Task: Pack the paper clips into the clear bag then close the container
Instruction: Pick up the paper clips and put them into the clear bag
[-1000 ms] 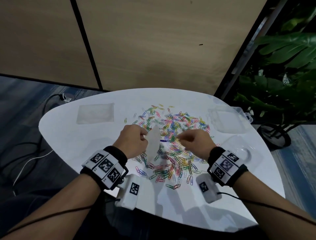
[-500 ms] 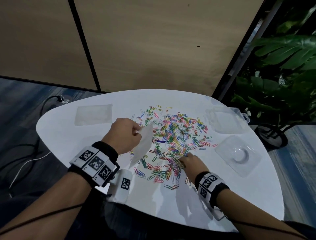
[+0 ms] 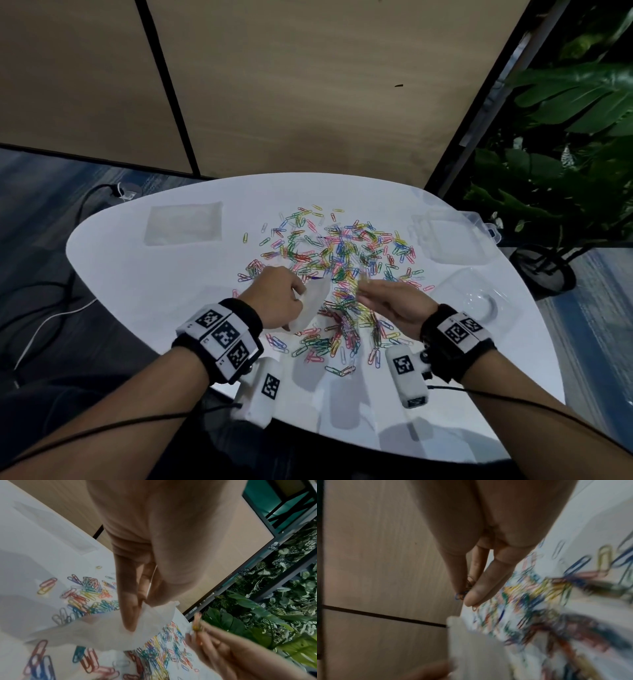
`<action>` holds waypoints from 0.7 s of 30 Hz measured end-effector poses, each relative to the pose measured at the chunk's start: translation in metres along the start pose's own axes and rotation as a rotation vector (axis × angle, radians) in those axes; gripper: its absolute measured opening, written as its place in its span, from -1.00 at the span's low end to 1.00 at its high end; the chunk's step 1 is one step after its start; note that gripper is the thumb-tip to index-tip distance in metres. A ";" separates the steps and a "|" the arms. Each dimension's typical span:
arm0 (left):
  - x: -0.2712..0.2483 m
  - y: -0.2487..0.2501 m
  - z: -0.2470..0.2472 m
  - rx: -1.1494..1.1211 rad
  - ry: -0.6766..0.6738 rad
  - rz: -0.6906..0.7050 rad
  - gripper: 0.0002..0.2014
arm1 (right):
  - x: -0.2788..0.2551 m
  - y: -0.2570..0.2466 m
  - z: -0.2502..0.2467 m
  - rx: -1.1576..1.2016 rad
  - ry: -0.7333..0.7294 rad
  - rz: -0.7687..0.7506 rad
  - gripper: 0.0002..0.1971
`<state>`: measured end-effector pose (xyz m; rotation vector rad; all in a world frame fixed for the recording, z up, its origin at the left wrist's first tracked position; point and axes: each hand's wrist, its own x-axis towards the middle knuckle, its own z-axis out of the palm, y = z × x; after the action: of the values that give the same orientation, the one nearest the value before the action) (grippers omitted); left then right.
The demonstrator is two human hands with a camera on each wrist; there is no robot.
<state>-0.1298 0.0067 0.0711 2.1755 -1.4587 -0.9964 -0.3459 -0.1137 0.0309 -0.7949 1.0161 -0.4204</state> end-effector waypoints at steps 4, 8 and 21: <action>0.003 0.005 0.011 -0.037 0.007 0.022 -0.65 | -0.015 -0.004 0.035 0.076 -0.166 -0.041 -0.75; 0.007 0.007 0.022 -0.074 0.021 0.056 -0.72 | -0.019 0.013 0.057 -0.136 -0.140 -0.083 -0.80; 0.011 0.009 0.028 -0.102 0.104 0.107 -0.69 | 0.007 0.031 0.064 -0.941 0.210 -0.327 -0.76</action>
<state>-0.1534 -0.0037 0.0530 2.0244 -1.4281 -0.8878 -0.2877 -0.0729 0.0223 -1.8056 1.2899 -0.2905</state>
